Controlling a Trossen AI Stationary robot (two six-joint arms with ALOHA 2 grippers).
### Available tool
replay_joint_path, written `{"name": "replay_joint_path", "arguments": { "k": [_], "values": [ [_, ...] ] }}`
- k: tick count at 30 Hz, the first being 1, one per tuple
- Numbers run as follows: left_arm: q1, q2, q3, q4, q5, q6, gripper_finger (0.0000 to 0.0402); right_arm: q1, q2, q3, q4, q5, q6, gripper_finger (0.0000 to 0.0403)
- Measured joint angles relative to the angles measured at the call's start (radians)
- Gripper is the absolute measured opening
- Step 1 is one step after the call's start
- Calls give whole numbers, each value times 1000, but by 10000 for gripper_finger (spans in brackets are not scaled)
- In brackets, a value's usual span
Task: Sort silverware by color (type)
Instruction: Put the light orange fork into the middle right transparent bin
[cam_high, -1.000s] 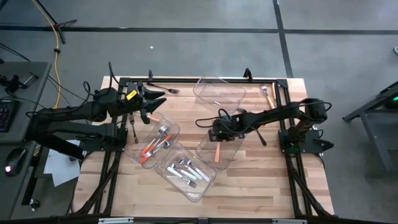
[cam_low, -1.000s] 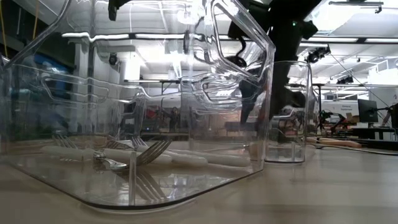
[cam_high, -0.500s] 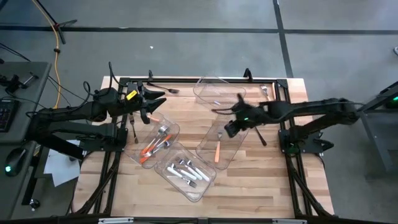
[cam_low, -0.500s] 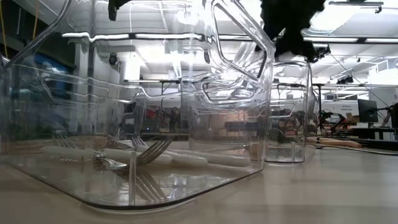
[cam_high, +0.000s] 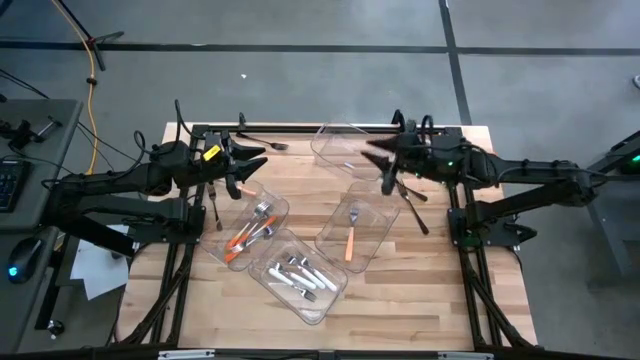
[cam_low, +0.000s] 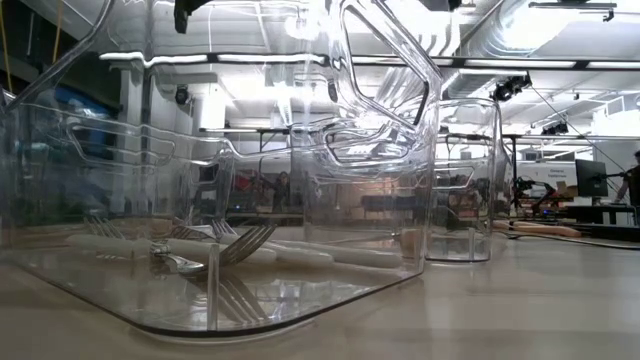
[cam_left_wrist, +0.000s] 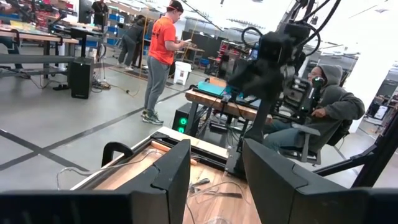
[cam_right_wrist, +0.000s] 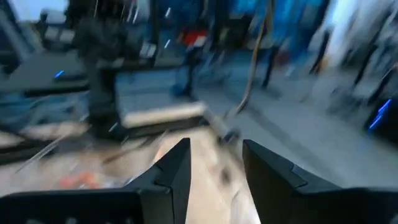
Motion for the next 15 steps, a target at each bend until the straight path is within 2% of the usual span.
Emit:
{"name": "replay_joint_path", "arguments": {
  "k": [4,15],
  "values": [
    [0,0,0,0,0,0,136,-9,10,1,97,54,-11,129],
    [0,0,0,0,0,0,136,-13,17,1,96,25,-9,129]
  ]
}}
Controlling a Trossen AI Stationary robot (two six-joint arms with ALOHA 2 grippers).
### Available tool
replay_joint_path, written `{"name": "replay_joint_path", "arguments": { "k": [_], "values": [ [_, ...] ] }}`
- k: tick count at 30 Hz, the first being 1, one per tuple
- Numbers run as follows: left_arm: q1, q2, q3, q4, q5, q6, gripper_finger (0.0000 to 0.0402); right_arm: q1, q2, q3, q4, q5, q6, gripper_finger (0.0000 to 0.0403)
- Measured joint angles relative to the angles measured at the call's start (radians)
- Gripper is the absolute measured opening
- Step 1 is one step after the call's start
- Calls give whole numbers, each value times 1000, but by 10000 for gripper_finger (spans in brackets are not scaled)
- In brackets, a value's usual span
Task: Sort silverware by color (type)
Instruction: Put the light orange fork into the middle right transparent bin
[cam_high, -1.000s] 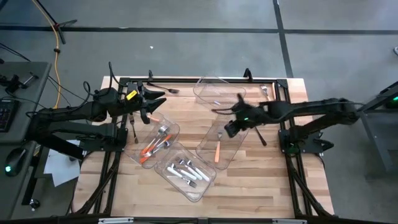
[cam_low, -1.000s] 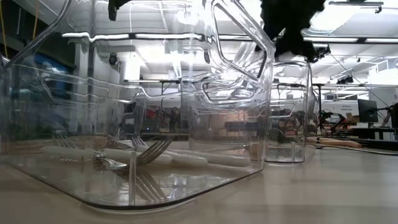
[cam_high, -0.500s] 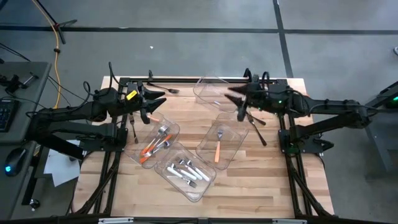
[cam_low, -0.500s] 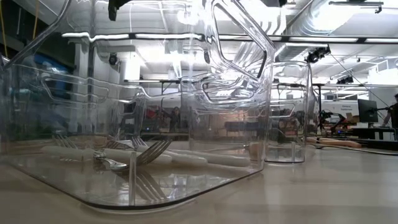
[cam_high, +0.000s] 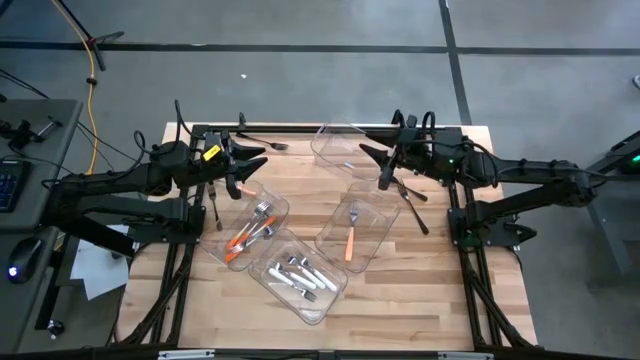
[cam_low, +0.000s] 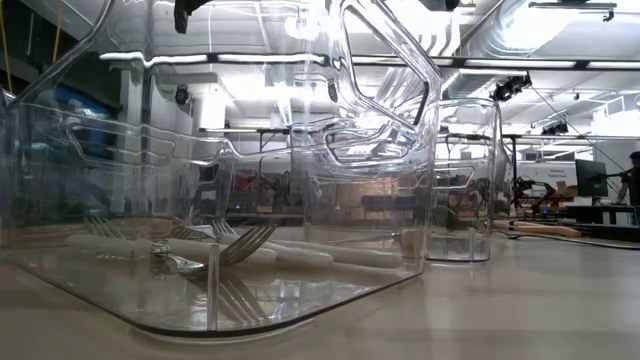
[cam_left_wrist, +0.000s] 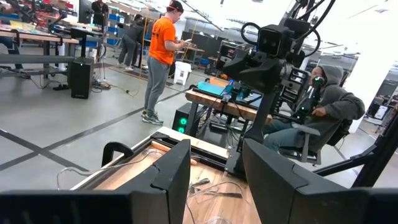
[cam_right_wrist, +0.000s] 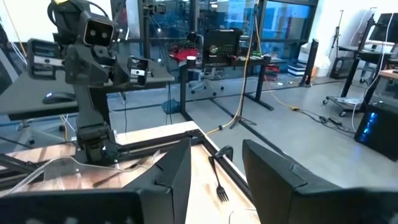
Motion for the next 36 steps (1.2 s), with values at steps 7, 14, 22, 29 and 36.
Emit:
{"name": "replay_joint_path", "arguments": {
  "k": [7,14,22,29,36],
  "values": [
    [0,0,0,0,0,0,136,0,0,0,1,-3,8,129],
    [0,0,0,-2,0,0,136,1,0,0,1,-2,22,129],
    [0,0,0,-3,0,0,136,-19,0,0,-64,131,290,129],
    [0,0,0,-3,0,0,136,-272,-9,0,-502,195,682,129],
    [0,0,0,-4,0,0,136,-616,104,0,-901,-50,789,129]
  ]
}}
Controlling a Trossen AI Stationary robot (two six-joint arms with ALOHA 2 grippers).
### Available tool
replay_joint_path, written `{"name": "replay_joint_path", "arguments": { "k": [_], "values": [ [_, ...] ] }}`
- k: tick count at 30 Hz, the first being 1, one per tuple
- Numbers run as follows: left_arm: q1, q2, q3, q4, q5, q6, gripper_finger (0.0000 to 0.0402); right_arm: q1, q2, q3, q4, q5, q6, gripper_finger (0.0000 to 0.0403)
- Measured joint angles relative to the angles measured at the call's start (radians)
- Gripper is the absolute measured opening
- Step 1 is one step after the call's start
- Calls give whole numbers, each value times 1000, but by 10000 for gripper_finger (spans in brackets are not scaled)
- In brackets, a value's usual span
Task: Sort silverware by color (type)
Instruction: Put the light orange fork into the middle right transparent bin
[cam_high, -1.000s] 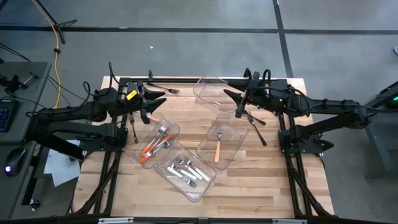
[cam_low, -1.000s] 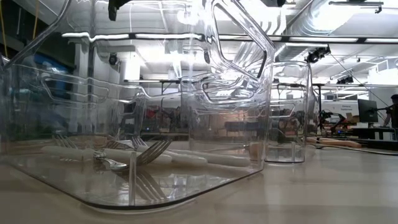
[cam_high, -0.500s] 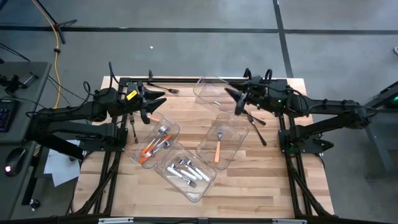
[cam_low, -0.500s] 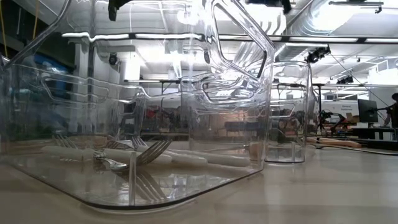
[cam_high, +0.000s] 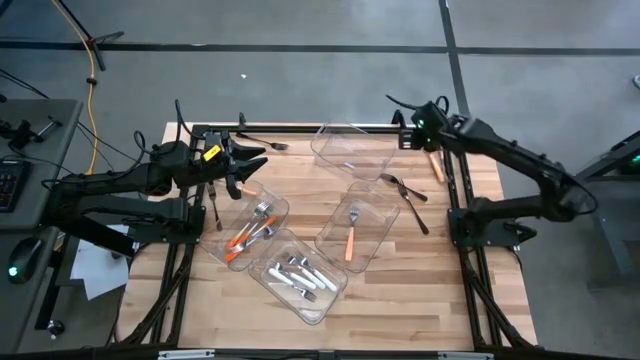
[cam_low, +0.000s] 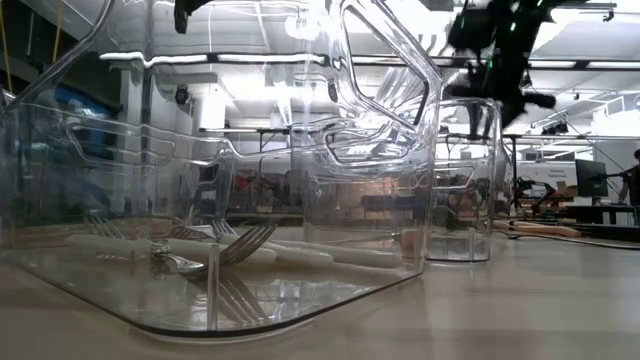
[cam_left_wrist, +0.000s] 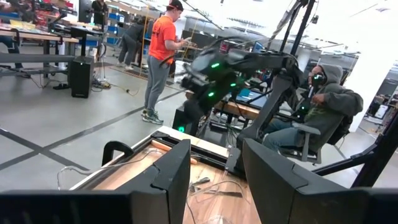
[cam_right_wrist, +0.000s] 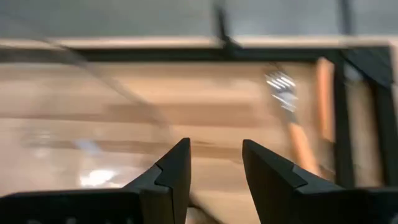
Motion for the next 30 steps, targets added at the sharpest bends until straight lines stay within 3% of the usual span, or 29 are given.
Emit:
{"name": "replay_joint_path", "arguments": {
  "k": [9,17,30],
  "values": [
    [0,0,0,0,0,0,136,-198,243,0,-5,-88,-170,129],
    [0,0,0,0,0,0,136,-295,457,0,2,-128,-190,129],
    [0,0,0,1,0,0,136,-299,614,6,38,59,-82,129]
  ]
}}
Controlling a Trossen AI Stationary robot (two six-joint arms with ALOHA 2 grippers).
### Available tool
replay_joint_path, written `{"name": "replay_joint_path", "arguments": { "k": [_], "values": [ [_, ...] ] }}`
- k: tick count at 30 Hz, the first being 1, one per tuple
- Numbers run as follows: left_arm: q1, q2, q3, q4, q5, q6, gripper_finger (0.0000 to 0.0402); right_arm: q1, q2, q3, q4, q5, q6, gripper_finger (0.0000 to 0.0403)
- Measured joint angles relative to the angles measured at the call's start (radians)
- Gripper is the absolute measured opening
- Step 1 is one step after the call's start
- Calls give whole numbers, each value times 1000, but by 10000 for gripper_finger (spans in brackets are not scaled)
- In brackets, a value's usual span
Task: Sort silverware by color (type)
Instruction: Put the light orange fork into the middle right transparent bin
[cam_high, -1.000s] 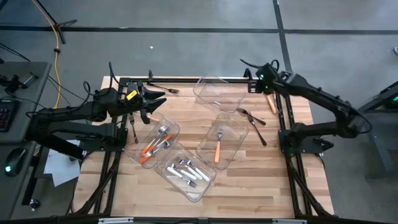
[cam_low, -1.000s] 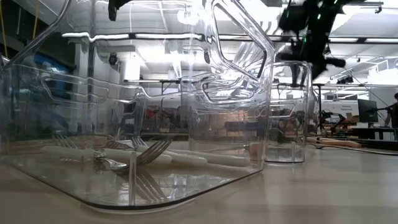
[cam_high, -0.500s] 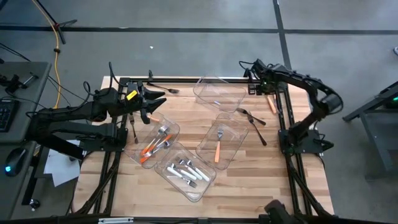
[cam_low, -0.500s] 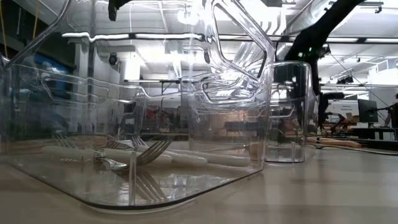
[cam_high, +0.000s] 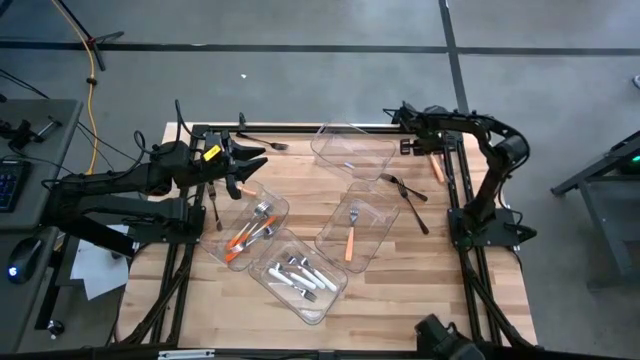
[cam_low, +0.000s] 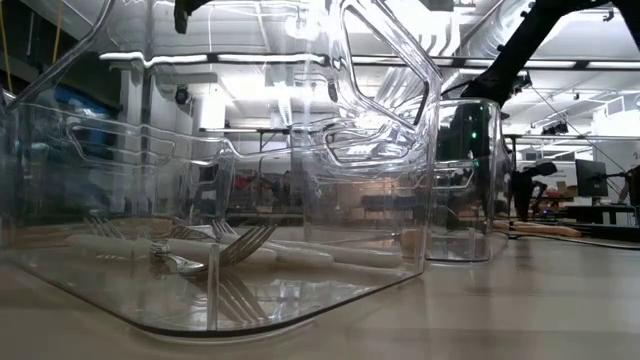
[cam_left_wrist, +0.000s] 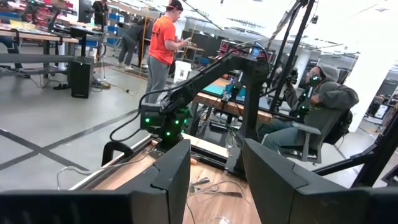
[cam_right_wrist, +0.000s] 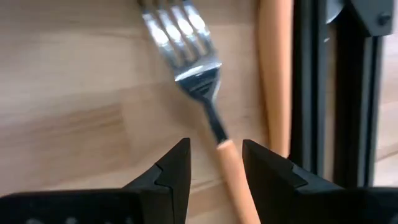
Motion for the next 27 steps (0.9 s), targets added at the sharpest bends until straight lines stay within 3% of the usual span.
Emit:
{"name": "replay_joint_path", "arguments": {
  "k": [3,7,27],
  "values": [
    [0,0,0,0,0,0,136,11,36,0,-6,58,20,129],
    [0,0,0,0,0,0,136,21,62,23,-25,49,24,129],
    [0,0,0,0,0,0,136,13,91,76,-218,-205,-256,128]
  ]
}}
